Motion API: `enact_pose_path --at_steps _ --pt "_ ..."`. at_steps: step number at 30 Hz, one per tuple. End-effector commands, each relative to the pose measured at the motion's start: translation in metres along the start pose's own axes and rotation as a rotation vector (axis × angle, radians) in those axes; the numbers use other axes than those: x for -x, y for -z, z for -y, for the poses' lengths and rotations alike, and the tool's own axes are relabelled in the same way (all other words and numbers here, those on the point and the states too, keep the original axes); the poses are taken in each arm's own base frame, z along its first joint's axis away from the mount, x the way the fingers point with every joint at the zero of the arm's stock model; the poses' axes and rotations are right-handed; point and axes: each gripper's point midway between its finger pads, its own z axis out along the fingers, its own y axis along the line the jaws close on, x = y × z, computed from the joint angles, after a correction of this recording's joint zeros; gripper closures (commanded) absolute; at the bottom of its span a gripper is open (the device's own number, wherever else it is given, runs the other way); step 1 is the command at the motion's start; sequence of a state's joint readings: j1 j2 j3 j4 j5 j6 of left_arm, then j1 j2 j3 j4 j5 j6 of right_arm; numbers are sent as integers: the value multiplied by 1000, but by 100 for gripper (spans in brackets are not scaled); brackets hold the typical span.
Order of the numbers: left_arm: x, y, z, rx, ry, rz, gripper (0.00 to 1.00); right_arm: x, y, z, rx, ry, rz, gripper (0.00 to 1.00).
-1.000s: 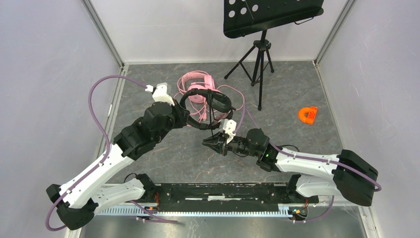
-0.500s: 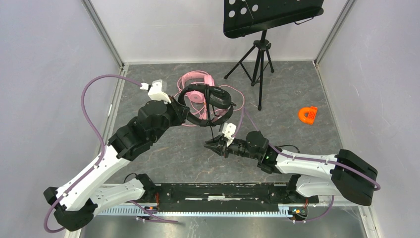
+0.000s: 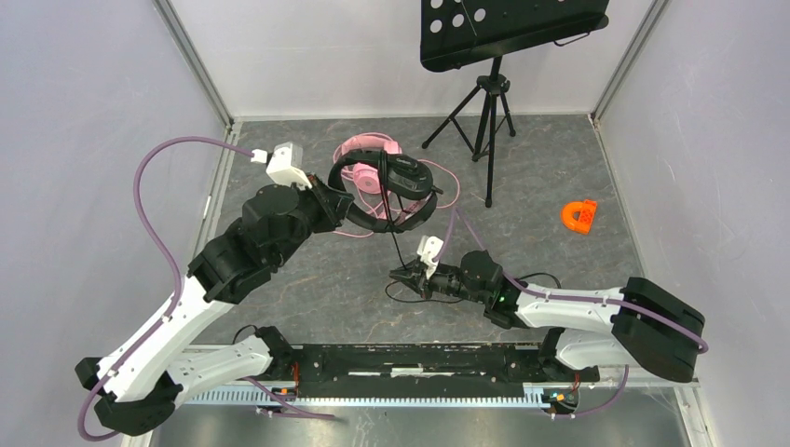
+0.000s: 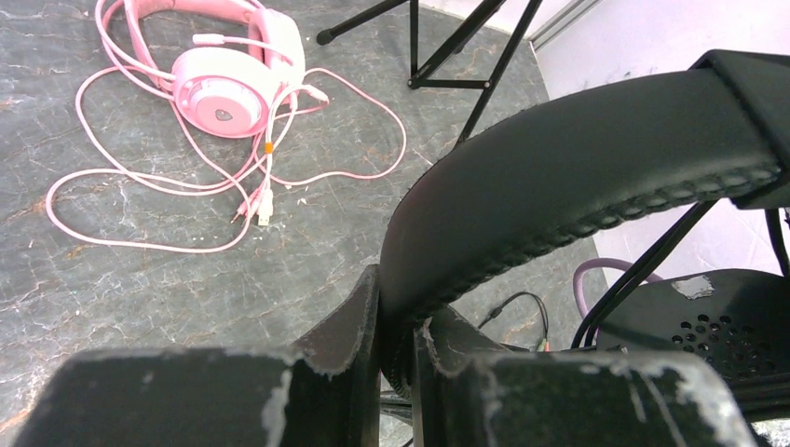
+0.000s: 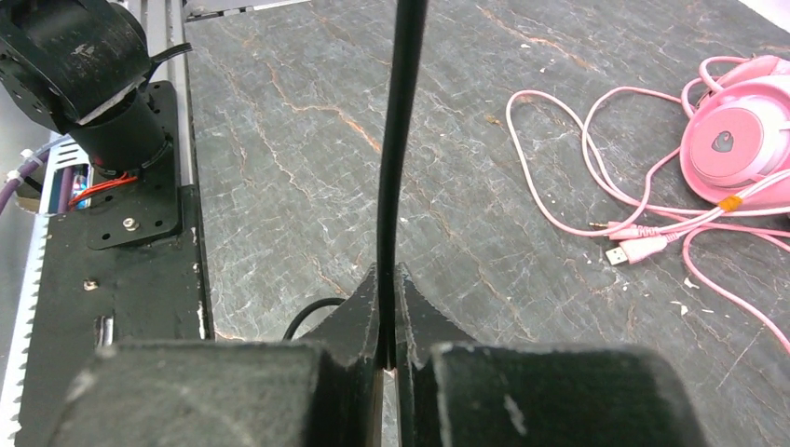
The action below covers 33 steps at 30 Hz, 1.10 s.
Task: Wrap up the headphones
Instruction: Wrap the headphones cable around the headphones.
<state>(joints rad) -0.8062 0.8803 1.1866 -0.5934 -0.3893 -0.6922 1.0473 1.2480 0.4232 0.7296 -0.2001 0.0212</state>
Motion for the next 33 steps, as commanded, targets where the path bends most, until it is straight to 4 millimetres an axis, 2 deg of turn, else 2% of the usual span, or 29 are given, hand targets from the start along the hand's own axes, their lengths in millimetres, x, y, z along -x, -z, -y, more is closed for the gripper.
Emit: enact_pose_path --at_steps 1,11,14,19,33 --pt "41 18 30 -106 113 101 98 -2 -1 5 -24 44 18 94" --pt "49 23 39 -142 127 104 98 -18 -4 6 -26 47 -4 90" --pt "48 24 43 -159 137 97 98 -16 -5 5 -19 49 14 85" --pt "46 23 46 -173 148 89 98 -10 -8 3 -6 61 46 83" --pt "63 27 54 -183 140 121 98 -38 -14 4 -14 40 34 79"
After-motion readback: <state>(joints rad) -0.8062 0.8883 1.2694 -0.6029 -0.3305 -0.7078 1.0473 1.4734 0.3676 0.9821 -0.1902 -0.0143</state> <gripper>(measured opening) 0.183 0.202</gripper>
